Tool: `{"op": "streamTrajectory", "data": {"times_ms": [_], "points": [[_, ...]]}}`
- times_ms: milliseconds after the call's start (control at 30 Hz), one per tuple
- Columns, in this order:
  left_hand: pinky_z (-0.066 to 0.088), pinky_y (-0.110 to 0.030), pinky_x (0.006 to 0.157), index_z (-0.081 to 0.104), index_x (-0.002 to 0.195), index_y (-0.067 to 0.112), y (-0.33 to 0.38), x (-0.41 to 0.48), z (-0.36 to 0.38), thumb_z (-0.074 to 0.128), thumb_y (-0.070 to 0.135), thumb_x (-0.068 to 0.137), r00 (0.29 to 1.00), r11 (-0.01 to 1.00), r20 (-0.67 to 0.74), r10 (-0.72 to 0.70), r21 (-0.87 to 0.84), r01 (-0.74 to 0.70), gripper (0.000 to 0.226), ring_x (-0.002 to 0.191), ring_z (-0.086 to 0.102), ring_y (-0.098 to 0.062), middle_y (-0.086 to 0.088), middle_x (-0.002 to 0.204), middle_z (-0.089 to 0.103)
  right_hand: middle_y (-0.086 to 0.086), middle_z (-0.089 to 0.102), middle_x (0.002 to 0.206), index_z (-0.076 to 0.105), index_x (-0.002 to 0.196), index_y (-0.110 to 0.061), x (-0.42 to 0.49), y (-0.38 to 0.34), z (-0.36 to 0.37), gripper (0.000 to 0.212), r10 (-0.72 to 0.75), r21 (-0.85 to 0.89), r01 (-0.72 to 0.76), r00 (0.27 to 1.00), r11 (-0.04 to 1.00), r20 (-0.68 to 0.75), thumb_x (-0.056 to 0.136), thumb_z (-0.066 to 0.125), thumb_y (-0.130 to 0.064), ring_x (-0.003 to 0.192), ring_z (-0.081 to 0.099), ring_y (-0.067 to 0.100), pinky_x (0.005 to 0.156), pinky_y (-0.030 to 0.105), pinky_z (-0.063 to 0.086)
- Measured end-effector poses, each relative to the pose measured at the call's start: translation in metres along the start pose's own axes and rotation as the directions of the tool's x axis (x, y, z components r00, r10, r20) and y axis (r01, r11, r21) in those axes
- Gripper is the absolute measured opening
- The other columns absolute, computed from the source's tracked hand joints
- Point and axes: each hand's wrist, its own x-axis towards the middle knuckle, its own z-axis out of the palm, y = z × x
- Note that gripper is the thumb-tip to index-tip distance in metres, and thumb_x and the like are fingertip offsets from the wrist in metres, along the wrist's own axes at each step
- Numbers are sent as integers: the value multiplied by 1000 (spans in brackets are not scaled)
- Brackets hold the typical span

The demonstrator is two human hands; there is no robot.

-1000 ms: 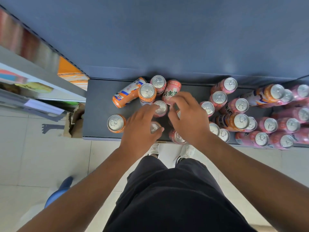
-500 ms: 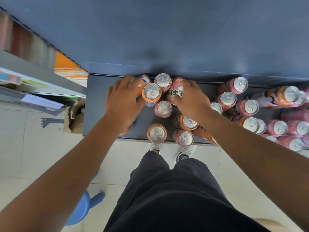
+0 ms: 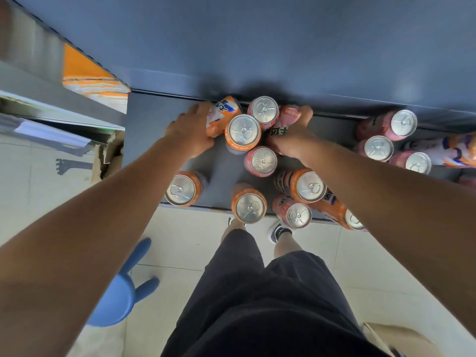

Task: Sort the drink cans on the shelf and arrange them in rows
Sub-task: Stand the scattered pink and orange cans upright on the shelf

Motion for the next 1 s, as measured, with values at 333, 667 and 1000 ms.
{"op": "streamTrajectory", "data": {"times_ms": [333,667,1000], "points": [[47,-50,87,18,153,23,-15,9,3,82,17,74,991,997,127,-36,74,27,102,113,54,-49,-22,132,47,13,39,142,-1,149,-40,17,-7,20,105,79,149,-59,988,987,-132,80,77,-26,112,58,39,90,53,56],[48,-43,85,42,136,15,-3,-22,-27,80,31,71,998,997,-27,-55,45,56,77,107,57,-41,-17,119,61,11,62,93,56,102,-8,-5,-5,-33,50,-10,-52,2,986,999,-169,68,70,-42,89,61,32,66,33,50],[45,-49,89,50,131,7,29,-35,-56,79,30,76,988,985,-152,-2,173,28,67,119,44,-41,-22,121,53,18,57,120,60,113,-9,-12,7,-45,38,-326,-507,197,929,839,-177,84,63,-32,116,47,40,81,37,41]]}}
